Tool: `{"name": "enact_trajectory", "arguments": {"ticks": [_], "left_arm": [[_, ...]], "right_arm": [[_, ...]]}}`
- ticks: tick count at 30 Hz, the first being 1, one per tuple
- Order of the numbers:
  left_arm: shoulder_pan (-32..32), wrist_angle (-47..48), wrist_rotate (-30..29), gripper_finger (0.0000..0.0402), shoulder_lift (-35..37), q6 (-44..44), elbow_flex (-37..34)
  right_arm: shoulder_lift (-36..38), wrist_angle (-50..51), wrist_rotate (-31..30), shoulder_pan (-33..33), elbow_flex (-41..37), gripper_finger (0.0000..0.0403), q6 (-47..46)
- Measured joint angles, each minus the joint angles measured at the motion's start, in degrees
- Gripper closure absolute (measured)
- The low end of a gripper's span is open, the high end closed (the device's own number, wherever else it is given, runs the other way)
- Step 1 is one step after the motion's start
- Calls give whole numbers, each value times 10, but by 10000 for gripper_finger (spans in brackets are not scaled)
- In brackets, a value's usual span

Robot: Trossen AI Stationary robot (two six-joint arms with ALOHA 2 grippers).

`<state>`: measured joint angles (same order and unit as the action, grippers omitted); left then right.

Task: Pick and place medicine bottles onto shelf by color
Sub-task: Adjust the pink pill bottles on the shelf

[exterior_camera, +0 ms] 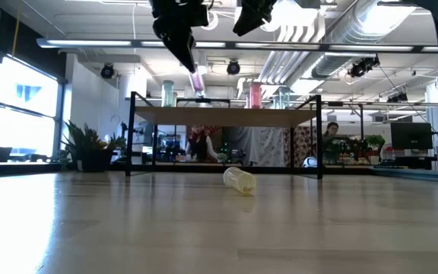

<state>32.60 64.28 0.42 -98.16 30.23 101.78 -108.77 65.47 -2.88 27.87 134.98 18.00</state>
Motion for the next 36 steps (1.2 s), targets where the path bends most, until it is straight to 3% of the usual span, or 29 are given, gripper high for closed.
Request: {"name": "enact_trajectory", "arguments": {"ticks": [13, 36], "left_arm": [[-2, 25, 2, 293, -41, 19, 0], [-8, 30, -27, 293, -53, 81, 1]], "right_arm": [[0, 1, 3, 10, 0, 210, 0], [0, 5, 3, 10, 0, 210, 5]]}}
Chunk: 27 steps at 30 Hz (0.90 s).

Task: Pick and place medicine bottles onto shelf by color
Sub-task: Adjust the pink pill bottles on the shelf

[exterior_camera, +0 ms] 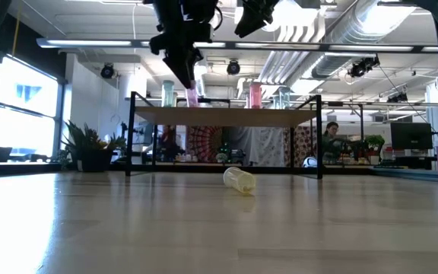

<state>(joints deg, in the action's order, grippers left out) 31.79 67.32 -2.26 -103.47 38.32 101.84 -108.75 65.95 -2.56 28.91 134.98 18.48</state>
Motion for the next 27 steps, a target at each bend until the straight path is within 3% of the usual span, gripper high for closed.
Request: {"name": "enact_trajectory", "arguments": {"ticks": [9, 27], "left_arm": [[-1, -3, -4, 287, -5, -1, 1], [-5, -15, -40, 223, -9, -18, -1]], "right_arm": [[0, 0, 0, 0, 0, 210, 0], [0, -1, 0, 0, 0, 210, 10]]}}
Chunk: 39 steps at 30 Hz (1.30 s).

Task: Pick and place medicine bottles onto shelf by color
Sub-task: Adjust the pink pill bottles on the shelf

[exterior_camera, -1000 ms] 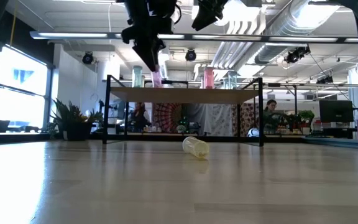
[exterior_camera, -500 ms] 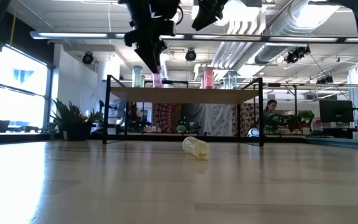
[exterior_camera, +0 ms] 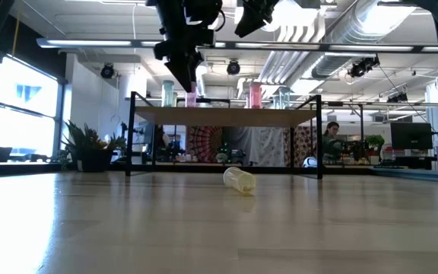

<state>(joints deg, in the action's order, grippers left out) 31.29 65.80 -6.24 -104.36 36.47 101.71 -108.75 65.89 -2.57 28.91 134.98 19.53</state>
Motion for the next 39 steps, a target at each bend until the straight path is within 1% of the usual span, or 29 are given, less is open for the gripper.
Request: {"name": "enact_trajectory", "arguments": {"ticks": [5, 17, 26, 29, 33, 39], "left_arm": [[0, -1, -30, 227, 0, -9, 0], [-12, 0, -21, 241, 1, -13, 3], [-18, 5, -21, 241, 2, -19, 70], [-15, 2, -22, 241, 2, -34, 95], [-8, -54, -30, 241, 3, -78, 109], [21, -138, -23, 242, 3, -164, 110]], "right_arm": [[0, 0, 0, 0, 0, 210, 0], [0, 0, 0, 0, 0, 210, 0], [0, 0, 0, 0, 0, 210, 0], [0, 0, 0, 0, 0, 210, 0], [0, 0, 0, 0, 0, 210, -2], [0, 0, 0, 0, 0, 210, -16]]}}
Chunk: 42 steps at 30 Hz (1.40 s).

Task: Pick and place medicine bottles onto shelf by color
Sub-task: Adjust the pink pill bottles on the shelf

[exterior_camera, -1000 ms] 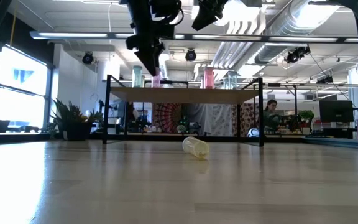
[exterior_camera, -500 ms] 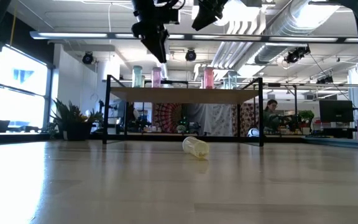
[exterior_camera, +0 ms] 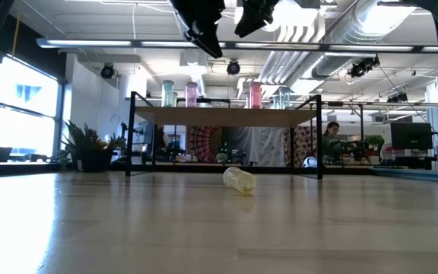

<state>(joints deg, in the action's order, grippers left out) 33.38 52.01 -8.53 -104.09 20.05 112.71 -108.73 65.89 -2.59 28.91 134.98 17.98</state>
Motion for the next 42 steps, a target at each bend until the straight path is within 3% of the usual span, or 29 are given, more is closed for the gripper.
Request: {"name": "enact_trajectory", "arguments": {"ticks": [7, 12, 23, 27, 35, 42], "left_arm": [[44, -72, 11, 243, 0, -86, 0], [77, -88, 59, 250, -7, -114, 0], [127, -97, 136, 272, -21, -106, 0], [135, -75, 171, 277, -22, -124, 0], [124, 9, 169, 278, -14, -89, 0], [122, 41, 168, 278, 42, -89, 0]], "right_arm": [[0, 0, -6, 0, 0, 210, -17], [0, 0, -7, 0, 0, 210, -17], [0, -2, -36, 0, 0, 210, -61], [0, -5, -48, 0, 0, 210, -84], [0, -9, -48, 3, 0, 210, -122], [0, -81, -28, 31, 0, 210, -181]]}}
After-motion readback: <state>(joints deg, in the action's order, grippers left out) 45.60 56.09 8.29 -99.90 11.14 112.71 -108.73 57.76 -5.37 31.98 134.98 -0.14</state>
